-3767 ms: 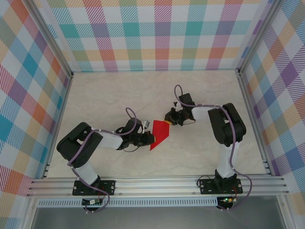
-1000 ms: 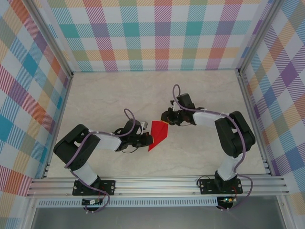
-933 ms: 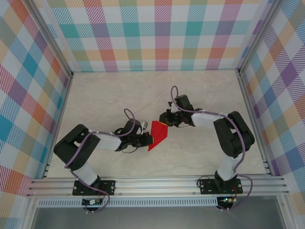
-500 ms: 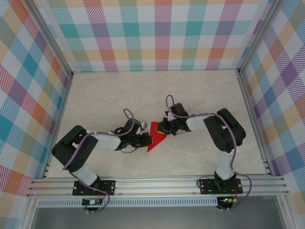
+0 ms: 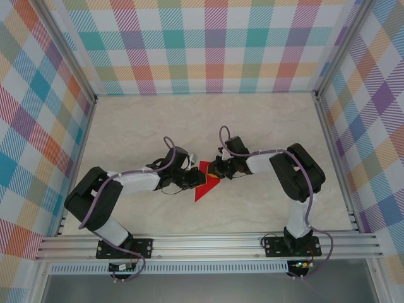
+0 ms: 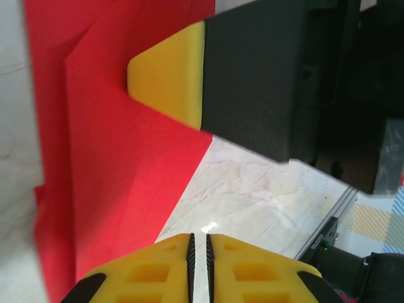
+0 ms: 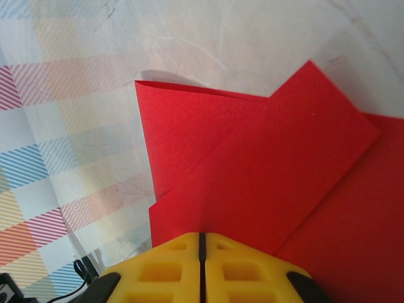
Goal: Fold a paper plane with a square sheet of paper (pick it up from the middle)
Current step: Fourth fold the wing at the center of the table.
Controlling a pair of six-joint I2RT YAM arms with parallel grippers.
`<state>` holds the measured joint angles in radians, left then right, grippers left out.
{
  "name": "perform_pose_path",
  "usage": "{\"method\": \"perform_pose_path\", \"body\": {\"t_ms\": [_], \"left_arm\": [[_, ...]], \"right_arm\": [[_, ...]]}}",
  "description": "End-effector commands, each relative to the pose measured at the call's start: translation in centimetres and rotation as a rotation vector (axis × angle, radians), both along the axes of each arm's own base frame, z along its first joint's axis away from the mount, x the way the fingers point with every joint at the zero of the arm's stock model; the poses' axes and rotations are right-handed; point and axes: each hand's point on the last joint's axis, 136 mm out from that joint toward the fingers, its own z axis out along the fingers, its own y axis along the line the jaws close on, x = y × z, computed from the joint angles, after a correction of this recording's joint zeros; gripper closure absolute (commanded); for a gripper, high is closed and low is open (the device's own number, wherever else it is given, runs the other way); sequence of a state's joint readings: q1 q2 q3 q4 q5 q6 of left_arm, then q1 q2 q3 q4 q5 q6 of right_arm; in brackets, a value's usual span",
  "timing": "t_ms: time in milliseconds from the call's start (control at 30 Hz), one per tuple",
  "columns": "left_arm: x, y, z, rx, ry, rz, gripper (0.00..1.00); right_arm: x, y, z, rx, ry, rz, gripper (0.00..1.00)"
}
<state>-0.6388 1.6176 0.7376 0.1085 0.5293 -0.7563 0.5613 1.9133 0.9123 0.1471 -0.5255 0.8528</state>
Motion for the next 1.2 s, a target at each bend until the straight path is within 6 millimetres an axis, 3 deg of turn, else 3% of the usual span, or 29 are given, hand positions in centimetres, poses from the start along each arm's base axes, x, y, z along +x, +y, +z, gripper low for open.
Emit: {"method": "perform_pose_path", "body": {"t_ms": [0,100,300,600,900,1167], "left_arm": [[0.4,-0.9,-1.0,-0.047,0.077,0.01,0.84],[0.2,-1.1,-2.6,-0.039,0.136,0.015,0.84],[-2.2,1.1,-5.2,0.021,0.191,0.043,0.84],[-5.8,3.4,-5.0,0.024,0.204,0.021,0.82],[-8.5,4.7,-6.0,0.062,0.266,-0.031,0.81],[-10.4,5.9,-5.4,0.111,0.268,-0.102,0.79]], "right_arm": [[-1.0,-1.1,-3.1,-0.079,0.057,-0.012,0.92],[-1.1,-1.2,-3.3,-0.086,0.061,-0.013,0.92],[-1.3,-1.5,-3.7,-0.102,0.066,-0.014,0.92],[-1.4,-1.7,-3.8,-0.118,0.068,-0.013,0.92],[-1.3,-1.9,-3.9,-0.125,0.066,-0.016,0.92],[-1.4,-2.0,-3.8,-0.13,0.066,-0.016,0.91]]}}
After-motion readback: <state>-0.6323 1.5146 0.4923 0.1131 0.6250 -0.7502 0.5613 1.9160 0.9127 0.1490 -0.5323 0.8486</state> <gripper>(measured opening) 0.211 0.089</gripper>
